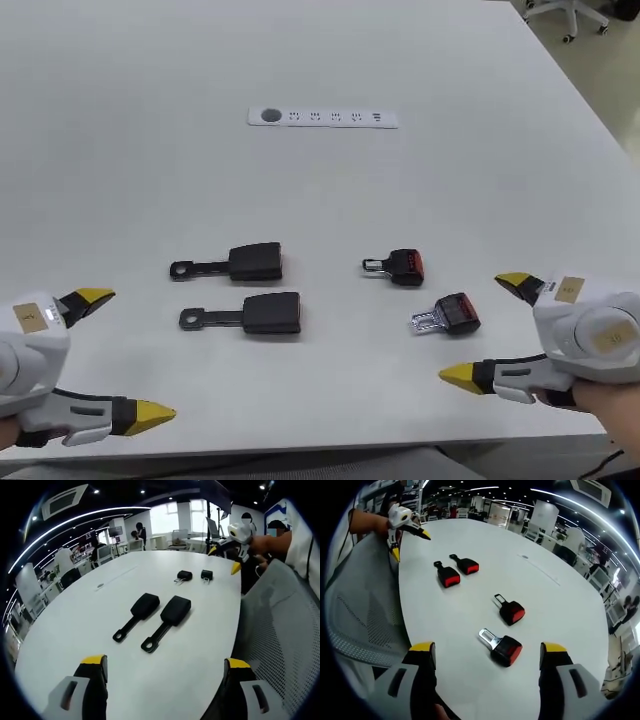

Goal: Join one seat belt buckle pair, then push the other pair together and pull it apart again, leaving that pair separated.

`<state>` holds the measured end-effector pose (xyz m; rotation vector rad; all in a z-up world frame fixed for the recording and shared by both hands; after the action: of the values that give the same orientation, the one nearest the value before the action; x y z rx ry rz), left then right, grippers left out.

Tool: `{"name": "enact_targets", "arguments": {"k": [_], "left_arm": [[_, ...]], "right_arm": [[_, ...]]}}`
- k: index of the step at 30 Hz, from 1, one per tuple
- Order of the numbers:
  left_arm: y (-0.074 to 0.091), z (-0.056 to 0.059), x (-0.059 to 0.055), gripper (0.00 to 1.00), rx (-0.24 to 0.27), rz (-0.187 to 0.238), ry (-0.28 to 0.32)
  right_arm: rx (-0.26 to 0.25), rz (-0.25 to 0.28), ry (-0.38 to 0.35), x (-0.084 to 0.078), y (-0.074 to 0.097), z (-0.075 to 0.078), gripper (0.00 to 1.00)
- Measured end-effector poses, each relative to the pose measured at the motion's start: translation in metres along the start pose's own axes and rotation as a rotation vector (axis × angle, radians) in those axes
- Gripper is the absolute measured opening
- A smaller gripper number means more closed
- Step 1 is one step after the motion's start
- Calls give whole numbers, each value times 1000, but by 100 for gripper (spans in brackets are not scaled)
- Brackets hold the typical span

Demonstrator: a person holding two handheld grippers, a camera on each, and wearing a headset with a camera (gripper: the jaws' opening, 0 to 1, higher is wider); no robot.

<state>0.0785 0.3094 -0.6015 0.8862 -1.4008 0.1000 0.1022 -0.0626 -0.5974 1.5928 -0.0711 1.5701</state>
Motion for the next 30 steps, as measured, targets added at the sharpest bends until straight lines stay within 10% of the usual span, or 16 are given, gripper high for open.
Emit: {"name": "enact_targets", "arguments": {"k": [17, 30], "left_arm": [[-16, -2, 7, 85, -50, -58, -37], [-60, -6, 20, 72, -148, -105, -107]], "right_arm": [[100, -50, 73, -15, -9, 17, 74], [233, -117, 168, -23, -22, 23, 64]]}}
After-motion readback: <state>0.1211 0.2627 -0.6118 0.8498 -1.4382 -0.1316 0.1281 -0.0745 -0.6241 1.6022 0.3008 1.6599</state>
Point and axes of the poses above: the centre of the closed fingertips' face, and the gripper's own axes: y roughly backward along the fingers, z roughly to its right, x roughly out of its top, the point moved 3 cm from there along y, roughly backward along the fingers, and after that the axes turned 14 degrees about z, right-handed, at the moved point
